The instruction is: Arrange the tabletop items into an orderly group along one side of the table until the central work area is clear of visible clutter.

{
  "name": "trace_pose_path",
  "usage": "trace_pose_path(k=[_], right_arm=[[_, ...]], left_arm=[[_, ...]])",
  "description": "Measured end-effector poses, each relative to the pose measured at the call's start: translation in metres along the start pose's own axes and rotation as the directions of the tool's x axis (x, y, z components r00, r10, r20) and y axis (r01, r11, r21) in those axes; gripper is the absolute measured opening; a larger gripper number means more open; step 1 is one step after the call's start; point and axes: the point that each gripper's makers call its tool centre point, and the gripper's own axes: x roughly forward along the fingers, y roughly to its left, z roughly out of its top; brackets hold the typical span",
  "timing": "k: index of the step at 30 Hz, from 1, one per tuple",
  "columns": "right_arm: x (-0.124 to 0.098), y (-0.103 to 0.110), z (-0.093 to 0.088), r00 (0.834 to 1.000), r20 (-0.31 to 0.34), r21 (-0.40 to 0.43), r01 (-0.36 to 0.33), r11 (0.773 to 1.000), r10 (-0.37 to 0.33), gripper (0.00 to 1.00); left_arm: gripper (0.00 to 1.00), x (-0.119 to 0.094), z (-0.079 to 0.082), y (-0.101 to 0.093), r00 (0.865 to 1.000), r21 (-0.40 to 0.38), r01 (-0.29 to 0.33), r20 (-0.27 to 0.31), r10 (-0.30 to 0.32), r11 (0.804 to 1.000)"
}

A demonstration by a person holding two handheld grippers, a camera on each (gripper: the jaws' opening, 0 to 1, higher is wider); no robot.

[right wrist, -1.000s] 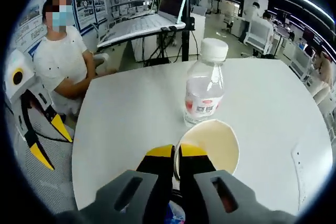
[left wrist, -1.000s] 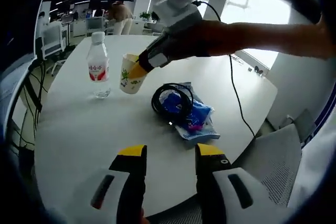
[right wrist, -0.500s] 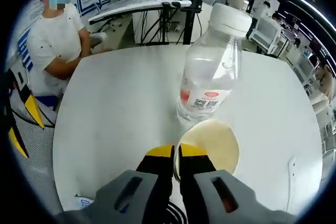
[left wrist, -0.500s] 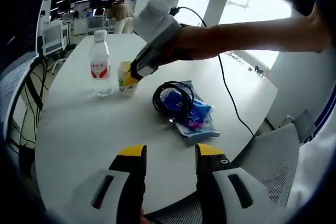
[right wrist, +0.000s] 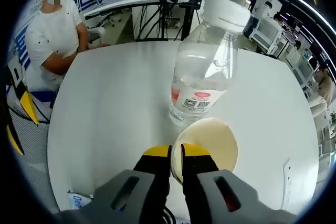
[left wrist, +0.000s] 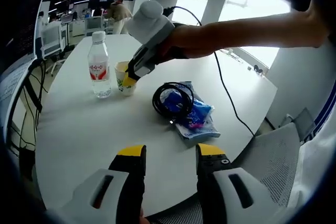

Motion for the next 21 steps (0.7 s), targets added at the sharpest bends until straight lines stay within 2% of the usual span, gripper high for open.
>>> trace_pose_path(k=[10,21], right_arm=[[-0.006,-0.005,-0.002,1.0,-0.01,0.002,0.02,1.0,-0.02,0.1],[-0.011,-0.008,0.006,0.999,0.001,0.002,0.034,0.999,-0.034,0.18]], left_arm=[[0.37,-0.003,0.001,0.001,1.0,0.005,-0.006,0.002,0.006,1.0],[0.38,-0.004,0.001,-0.002,1.0,0.016,0.003,0.001,-0.003,1.0]])
